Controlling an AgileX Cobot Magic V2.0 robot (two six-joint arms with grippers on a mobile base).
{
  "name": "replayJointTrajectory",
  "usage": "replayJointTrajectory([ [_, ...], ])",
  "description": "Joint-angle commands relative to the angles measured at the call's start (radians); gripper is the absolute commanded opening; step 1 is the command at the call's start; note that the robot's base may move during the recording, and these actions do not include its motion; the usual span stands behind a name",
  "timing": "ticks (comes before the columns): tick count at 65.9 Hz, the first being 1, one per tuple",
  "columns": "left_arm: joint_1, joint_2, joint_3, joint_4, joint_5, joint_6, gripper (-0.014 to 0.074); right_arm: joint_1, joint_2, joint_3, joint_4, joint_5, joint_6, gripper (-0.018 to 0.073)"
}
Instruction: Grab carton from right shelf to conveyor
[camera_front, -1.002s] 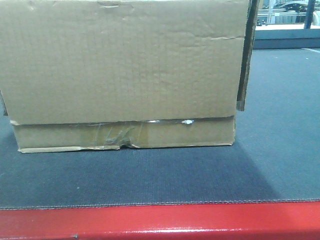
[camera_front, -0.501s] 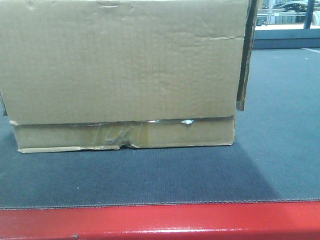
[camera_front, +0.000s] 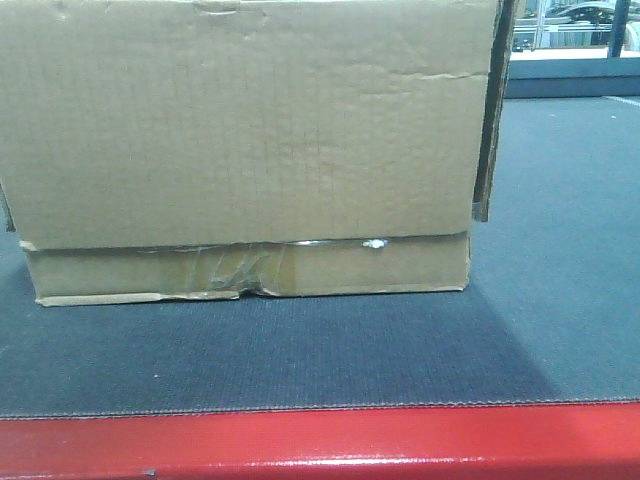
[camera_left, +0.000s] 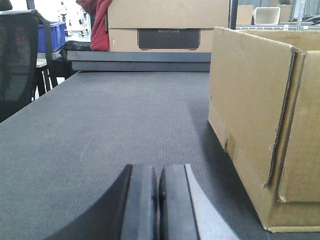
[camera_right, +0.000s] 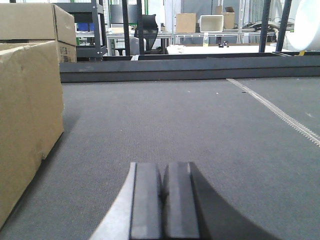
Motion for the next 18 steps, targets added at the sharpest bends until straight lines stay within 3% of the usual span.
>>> replayJointTrajectory([
  [1,0.003,-0.005,-0.001,-0.008,-0.015,0.001,0.0015,0.002,-0.008,0.000,-0.005,-0.017,-0.006,-0.0070],
  [18,0.003,-0.005,-0.001,-0.008,-0.015,0.001,0.0015,0.002,-0.008,0.000,-0.005,-0.017,-0.006,-0.0070],
])
